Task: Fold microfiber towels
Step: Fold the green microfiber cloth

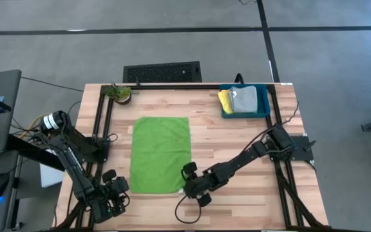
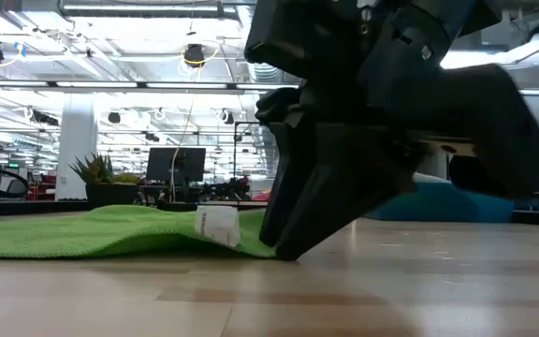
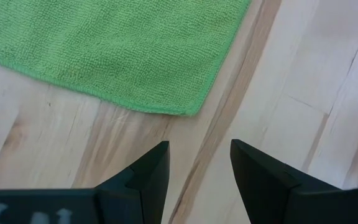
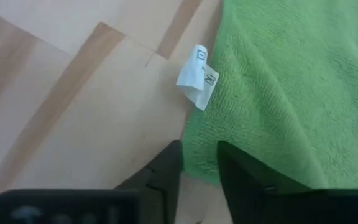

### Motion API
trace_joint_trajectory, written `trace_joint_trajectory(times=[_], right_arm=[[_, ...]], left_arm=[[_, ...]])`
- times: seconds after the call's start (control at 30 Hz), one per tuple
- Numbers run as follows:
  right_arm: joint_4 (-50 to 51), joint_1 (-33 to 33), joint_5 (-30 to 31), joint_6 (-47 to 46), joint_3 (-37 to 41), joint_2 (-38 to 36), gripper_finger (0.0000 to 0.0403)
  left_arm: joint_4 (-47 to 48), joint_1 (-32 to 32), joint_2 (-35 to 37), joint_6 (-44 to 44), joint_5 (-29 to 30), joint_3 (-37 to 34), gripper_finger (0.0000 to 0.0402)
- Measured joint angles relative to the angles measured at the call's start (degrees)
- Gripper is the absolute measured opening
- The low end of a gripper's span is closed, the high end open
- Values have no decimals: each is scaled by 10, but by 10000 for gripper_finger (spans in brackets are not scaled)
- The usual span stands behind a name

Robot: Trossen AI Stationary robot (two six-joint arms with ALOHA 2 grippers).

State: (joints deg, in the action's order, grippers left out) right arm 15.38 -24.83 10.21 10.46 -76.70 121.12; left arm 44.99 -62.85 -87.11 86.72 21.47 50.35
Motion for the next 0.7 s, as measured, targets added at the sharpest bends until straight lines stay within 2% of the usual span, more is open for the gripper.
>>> trace_joint_trajectory(times=[0.2,0.33,0.5,0.7], right_arm=[[2,2,4,-3,1,1,50],[4,5,9,-44,1,1,10],[7,11,1,-109,1,-1,11],[27,30,-45,-203,2,-14,6]], left_arm=[[0,0,0,0,0,0,163],[0,0,0,0,0,0,163],[-4,0,0,-18,1,0,163],[-20,0,0,-124,25,0,163]])
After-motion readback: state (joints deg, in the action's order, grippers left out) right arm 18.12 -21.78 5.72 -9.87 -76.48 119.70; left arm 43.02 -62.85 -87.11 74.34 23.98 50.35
